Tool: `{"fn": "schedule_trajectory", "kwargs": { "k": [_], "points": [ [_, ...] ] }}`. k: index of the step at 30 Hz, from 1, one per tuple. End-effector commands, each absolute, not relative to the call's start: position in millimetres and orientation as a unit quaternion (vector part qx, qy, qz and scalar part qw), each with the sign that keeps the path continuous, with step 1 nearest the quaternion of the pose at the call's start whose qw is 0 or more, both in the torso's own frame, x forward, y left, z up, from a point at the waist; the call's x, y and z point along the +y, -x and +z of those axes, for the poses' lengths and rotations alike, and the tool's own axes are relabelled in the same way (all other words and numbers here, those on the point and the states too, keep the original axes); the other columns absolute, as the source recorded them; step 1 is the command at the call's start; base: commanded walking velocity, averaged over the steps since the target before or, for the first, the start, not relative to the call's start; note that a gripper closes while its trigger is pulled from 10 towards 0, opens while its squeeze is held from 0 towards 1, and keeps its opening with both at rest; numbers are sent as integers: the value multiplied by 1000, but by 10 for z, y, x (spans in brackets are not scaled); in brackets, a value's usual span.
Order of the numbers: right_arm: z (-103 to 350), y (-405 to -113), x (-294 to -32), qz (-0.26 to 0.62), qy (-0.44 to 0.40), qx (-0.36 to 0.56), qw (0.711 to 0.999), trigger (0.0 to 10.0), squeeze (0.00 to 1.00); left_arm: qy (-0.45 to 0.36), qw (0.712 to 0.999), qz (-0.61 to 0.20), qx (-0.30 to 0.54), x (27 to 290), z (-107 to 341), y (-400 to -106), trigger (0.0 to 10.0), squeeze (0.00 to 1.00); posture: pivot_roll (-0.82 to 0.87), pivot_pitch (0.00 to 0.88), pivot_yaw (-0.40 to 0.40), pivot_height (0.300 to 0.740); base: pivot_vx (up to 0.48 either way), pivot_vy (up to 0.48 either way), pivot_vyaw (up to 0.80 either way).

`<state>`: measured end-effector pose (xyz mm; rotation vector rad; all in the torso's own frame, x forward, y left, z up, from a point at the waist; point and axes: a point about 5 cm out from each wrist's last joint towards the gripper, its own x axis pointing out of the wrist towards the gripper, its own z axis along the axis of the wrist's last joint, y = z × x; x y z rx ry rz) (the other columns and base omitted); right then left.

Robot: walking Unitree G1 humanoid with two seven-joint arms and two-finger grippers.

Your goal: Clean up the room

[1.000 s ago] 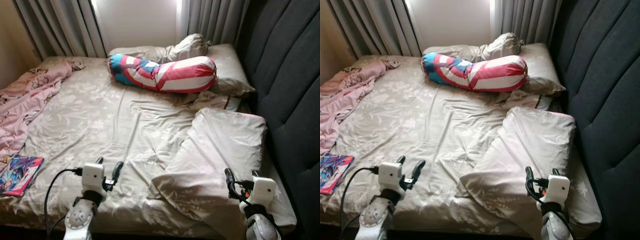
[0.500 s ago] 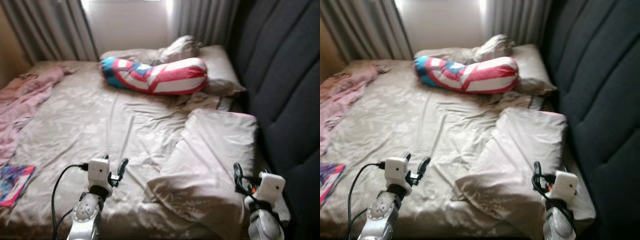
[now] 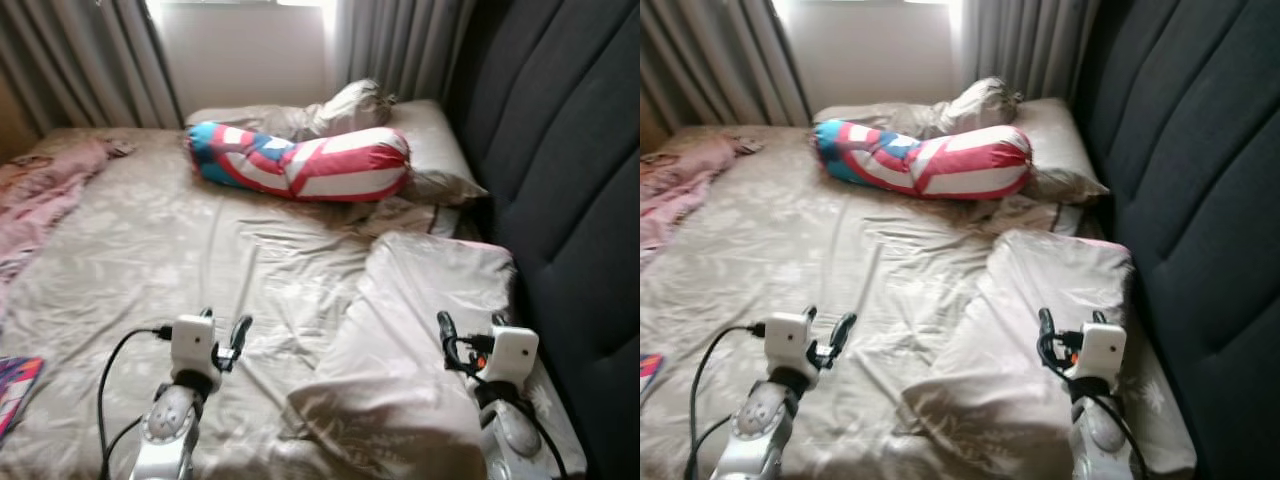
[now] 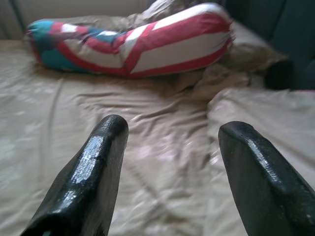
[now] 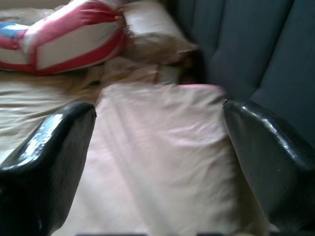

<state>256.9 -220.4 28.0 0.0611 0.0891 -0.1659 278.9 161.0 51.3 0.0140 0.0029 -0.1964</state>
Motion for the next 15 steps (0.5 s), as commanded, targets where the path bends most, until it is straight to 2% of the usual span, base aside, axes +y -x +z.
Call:
{"fn": "schedule_trajectory", "kwargs": {
  "k": [1, 13, 15],
  "points": [
    [316, -2625, -2113, -75, -41, 38, 996, 10000, 0, -16, 997, -77, 0, 1765, 546, -2782, 10000, 0, -93, 0, -49, 740, 0, 0, 0],
    [314, -2622, -2147, -87, -45, 45, 994, 10000, 0, -20, 997, -75, -1, 1776, 556, -2770, 10000, 0, -90, 0, -55, 740, 0, 0, 0],
    [312, -2624, -2146, -87, -46, 46, 994, 10000, 0, -21, 997, -75, -1, 1774, 559, -2769, 10000, 0, -89, 0, -55, 740, 0, -304, 0]
  ]
}}
